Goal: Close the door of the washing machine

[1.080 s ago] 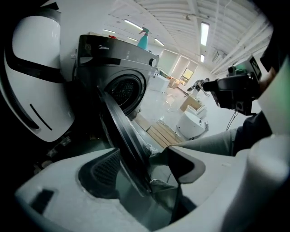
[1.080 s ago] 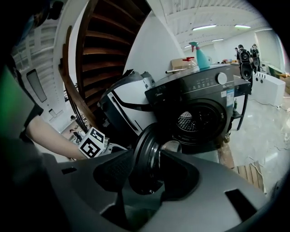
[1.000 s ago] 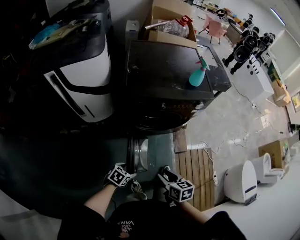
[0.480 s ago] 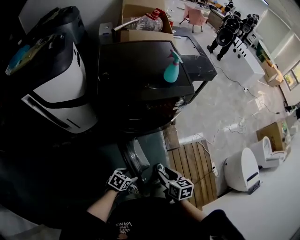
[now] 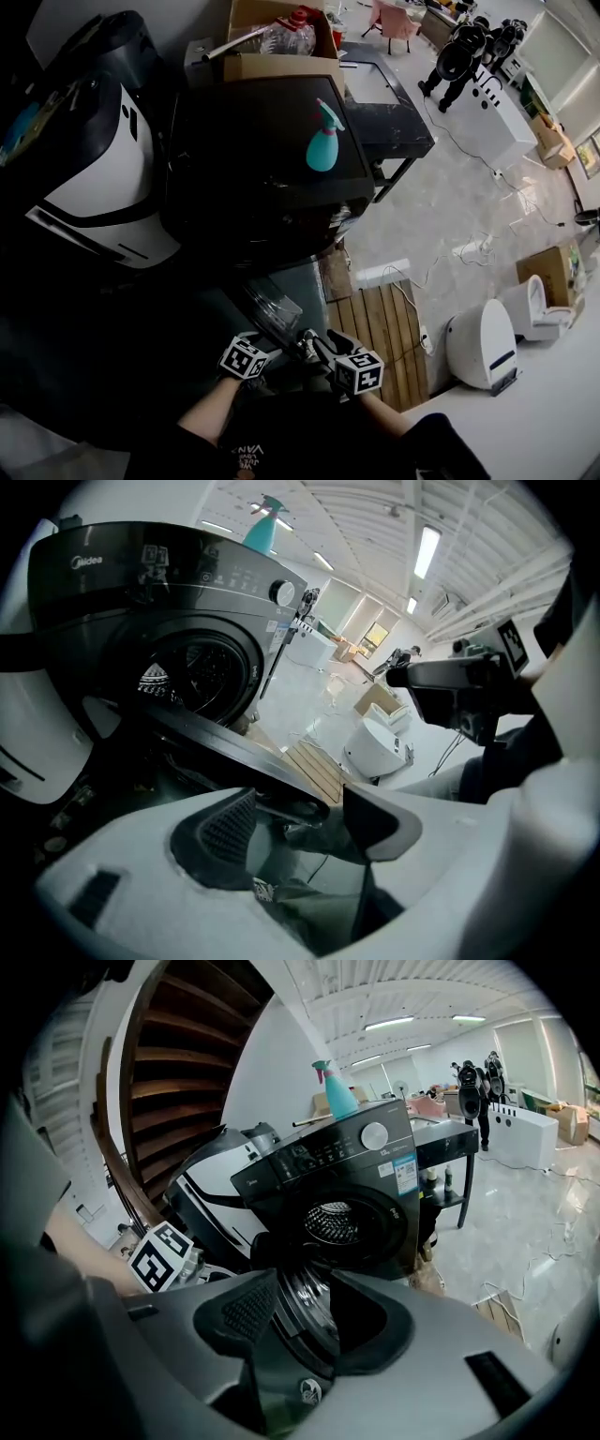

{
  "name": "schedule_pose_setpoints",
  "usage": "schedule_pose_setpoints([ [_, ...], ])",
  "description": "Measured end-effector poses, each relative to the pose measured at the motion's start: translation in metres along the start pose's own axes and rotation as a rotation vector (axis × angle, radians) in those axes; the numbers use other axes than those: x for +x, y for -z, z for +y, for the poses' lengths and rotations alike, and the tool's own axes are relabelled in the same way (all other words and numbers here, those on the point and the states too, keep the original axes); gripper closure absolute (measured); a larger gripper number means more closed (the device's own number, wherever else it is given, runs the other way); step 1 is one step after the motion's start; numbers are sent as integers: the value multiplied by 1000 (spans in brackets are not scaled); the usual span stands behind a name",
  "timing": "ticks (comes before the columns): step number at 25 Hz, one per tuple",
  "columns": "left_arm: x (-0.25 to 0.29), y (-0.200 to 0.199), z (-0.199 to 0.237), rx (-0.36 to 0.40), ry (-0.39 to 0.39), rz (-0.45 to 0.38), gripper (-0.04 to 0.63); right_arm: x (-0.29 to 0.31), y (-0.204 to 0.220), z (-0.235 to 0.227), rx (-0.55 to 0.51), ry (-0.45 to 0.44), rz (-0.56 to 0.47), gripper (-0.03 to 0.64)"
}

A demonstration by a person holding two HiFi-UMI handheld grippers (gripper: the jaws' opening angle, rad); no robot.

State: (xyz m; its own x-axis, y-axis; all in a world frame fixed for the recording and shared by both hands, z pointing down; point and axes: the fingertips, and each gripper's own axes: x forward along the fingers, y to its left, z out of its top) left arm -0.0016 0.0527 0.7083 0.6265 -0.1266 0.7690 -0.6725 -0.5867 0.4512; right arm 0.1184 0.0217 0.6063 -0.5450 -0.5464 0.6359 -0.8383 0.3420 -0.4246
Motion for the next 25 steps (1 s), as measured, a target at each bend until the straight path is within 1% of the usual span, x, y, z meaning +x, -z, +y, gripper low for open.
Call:
schedule_pose_setpoints([
  [14,56,-102,5,-8,-47,-102,296,26,-25,-91,2,-44,34,440],
  [19,67,-129,15,-15,-60,-143,308,48,-29,-109,-4,-58,41,445],
  [25,77,-157,29,-6,-77,-180,333,74,-33,-127,12,-50,38,457],
])
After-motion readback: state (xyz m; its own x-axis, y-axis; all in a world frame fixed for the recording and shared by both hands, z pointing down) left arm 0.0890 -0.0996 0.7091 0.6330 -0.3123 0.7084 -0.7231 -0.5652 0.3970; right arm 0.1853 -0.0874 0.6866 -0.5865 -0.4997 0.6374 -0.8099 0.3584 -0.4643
